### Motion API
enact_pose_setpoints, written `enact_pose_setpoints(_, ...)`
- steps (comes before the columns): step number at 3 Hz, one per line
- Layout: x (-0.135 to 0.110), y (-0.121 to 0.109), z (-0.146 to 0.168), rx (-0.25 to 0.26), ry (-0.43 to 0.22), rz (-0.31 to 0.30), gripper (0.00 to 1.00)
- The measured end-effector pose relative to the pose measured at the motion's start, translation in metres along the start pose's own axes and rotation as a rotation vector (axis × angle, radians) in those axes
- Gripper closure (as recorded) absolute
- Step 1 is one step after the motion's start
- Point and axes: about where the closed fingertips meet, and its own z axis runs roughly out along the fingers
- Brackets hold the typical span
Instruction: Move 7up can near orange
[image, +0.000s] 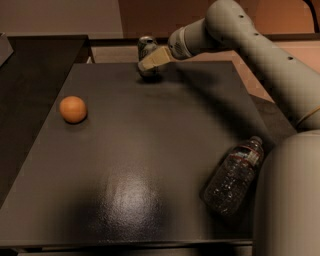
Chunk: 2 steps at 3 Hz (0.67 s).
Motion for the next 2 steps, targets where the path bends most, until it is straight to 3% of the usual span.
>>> enact_pose_setpoints(2,-0.014,-0.009,0.028,-0.021,-0.032,0.008,0.0)
